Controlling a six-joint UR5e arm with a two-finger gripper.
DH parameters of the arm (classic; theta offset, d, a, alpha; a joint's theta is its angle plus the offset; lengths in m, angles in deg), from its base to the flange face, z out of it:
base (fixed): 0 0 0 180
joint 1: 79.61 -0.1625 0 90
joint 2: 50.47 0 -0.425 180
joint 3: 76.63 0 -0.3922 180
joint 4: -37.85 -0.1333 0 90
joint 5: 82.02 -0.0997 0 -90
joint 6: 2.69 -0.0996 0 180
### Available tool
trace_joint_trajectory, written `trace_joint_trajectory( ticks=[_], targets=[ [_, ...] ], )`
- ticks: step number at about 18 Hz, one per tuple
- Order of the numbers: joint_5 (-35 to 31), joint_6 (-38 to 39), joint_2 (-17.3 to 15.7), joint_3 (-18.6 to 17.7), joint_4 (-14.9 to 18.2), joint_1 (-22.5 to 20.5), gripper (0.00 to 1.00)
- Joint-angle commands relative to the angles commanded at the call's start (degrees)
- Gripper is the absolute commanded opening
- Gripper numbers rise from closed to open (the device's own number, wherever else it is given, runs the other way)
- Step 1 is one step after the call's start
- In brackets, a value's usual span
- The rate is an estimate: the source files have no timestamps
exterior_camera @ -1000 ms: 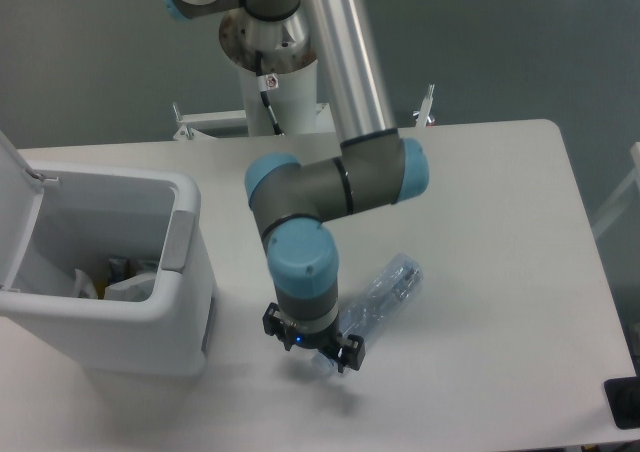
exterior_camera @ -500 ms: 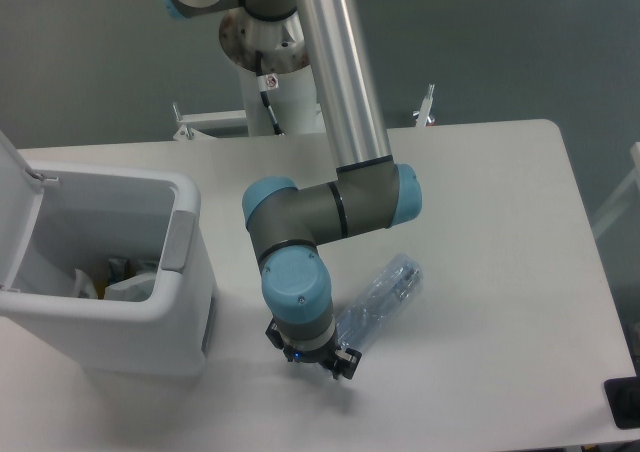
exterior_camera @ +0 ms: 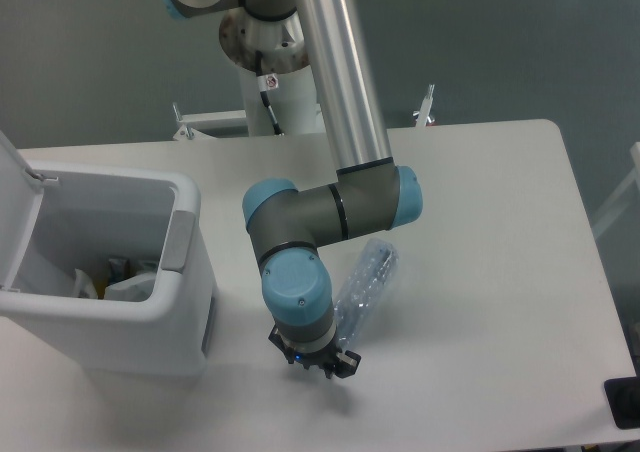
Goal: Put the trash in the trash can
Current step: 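Close the gripper on the bottle's cap end and lift it, then carry the bottle over the bin and lower it inside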
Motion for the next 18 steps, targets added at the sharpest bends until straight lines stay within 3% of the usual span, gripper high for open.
trace_joint_trajectory(
  ticks=[5, 14, 18],
  targets=[
    [3.50, 0.00, -3.77, 2.10, 0.35, -0.88, 0.00],
    [22.57, 2.90, -9.58, 9.66, 0.79, -6.06, 0.00],
    [30.22, 9.65, -12.04, 12.38, 0.44, -7.29, 0.00]
  ],
)
